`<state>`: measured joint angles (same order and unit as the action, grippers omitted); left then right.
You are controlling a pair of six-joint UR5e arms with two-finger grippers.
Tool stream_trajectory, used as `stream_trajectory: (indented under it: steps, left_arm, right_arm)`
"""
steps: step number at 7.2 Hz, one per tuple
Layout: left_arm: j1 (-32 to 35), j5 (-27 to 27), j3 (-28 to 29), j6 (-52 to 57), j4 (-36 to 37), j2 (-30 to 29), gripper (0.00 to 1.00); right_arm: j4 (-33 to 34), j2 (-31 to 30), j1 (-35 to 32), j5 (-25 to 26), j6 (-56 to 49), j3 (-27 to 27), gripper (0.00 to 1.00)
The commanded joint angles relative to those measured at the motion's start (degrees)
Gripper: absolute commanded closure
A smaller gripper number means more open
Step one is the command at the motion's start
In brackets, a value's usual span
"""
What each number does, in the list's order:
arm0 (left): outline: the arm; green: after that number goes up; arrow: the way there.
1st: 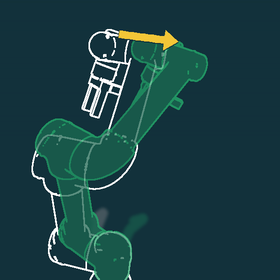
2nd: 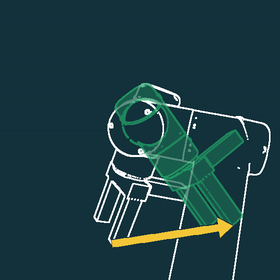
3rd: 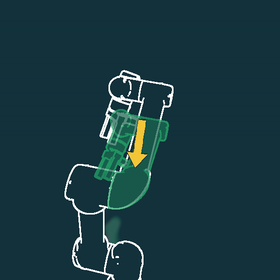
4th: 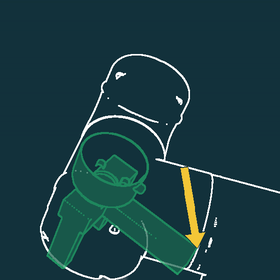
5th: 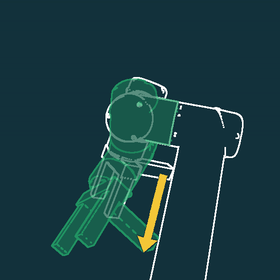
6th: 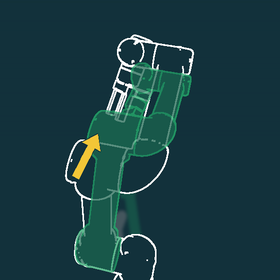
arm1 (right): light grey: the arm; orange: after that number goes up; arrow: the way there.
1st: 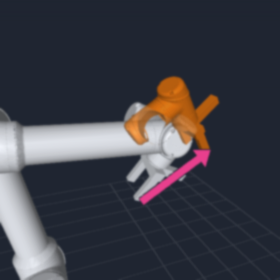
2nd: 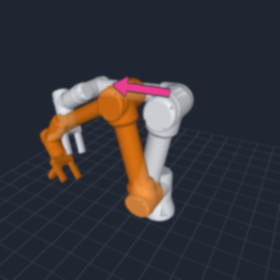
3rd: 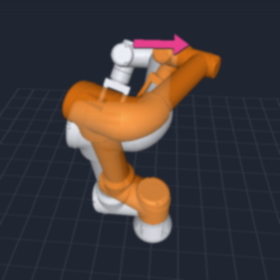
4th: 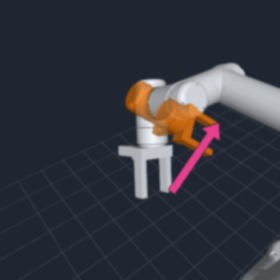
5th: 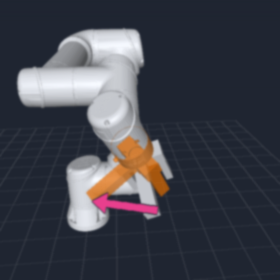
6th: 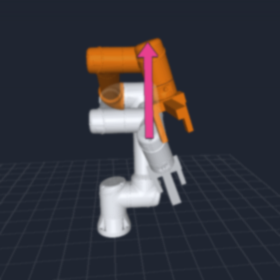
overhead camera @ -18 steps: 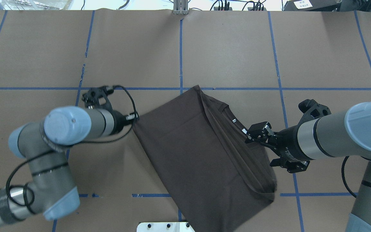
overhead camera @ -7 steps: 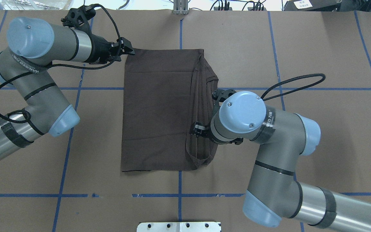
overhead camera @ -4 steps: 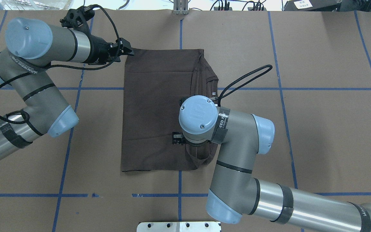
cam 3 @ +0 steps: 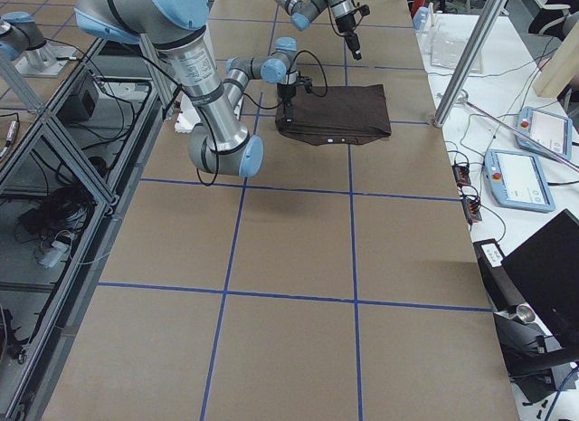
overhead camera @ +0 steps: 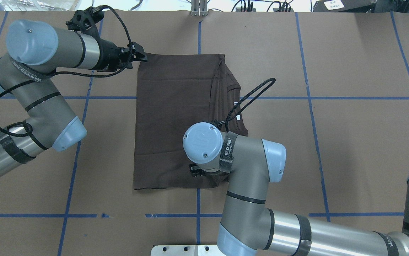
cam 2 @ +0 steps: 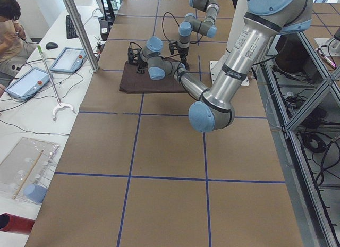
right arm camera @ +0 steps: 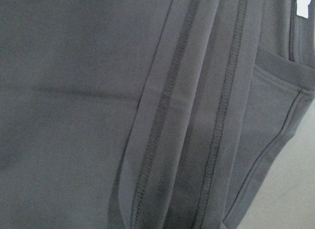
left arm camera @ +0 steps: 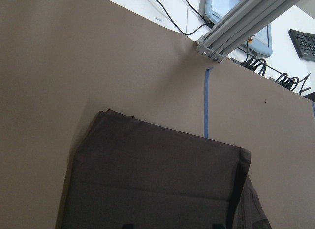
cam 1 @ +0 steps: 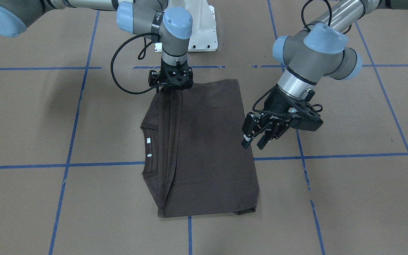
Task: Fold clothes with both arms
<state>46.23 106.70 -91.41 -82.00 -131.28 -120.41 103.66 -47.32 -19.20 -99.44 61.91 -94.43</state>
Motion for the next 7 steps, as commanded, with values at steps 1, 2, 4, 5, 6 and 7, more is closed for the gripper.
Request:
stream_trajectory:
  steps: [1, 2, 4, 5, 6, 7]
  left_arm:
    - [-0.09, 0.00, -0.17, -0.18, -0.03, 0.44, 0.38]
    - [-0.09, 0.00, -0.34, -0.18, -0.03, 0.70, 0.38]
    - [-0.09, 0.00, 0.09, 0.00, -0.47, 0.79, 0.38]
    - [-0.09, 0.00, 0.09, 0.00, -0.47, 0.79, 0.38]
    - [-0.09, 0.00, 0.09, 0.09, -0.56, 0.79, 0.38]
    - [-0.09, 0.00, 0.01, 0.17, -0.47, 0.79, 0.38]
  right_arm:
    - [-0.21, 0.82, 0.48, 1.43, -0.30, 2.05, 0.00]
    - [-0.21, 1.43, 0.39, 1.53, -0.56, 3.28, 0.00]
    - [-0.21, -0.66, -1.09, 1.01, -3.89, 2.25, 0.00]
    - [0.14, -5.02, -1.80, 0.74, -3.99, -2.12, 0.00]
    - [0.23, -13.07, -2.77, 0.65, -6.87, -10.51, 0.00]
    - [-0.12, -19.76, -2.60, 1.00, -7.76, -16.34, 0.00]
